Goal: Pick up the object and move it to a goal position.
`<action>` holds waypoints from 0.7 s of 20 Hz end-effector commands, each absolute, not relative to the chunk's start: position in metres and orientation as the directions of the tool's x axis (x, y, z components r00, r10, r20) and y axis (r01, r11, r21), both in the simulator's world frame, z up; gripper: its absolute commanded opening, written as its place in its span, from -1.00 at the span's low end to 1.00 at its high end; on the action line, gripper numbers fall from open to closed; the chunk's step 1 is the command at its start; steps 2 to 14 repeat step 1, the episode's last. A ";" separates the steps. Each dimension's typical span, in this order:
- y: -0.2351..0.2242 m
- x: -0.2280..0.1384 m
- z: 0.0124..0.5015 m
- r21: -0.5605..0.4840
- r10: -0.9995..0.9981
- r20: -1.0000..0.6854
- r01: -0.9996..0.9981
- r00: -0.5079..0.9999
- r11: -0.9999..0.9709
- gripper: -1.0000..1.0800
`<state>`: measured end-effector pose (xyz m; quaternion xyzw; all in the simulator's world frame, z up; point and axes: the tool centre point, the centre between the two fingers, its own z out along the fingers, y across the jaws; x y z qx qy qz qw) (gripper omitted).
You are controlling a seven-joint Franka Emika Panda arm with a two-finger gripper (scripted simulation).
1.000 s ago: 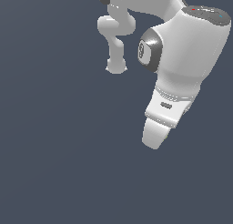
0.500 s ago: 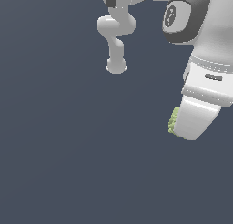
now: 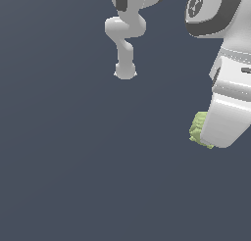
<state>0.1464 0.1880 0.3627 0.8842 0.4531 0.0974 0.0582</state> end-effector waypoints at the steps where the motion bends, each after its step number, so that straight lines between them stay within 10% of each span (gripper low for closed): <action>1: 0.188 0.147 0.364 0.192 0.812 0.120 0.790 0.571 -0.583 -1.00; 14: 0.188 0.147 0.364 0.192 0.812 0.120 0.790 0.571 -0.583 -1.00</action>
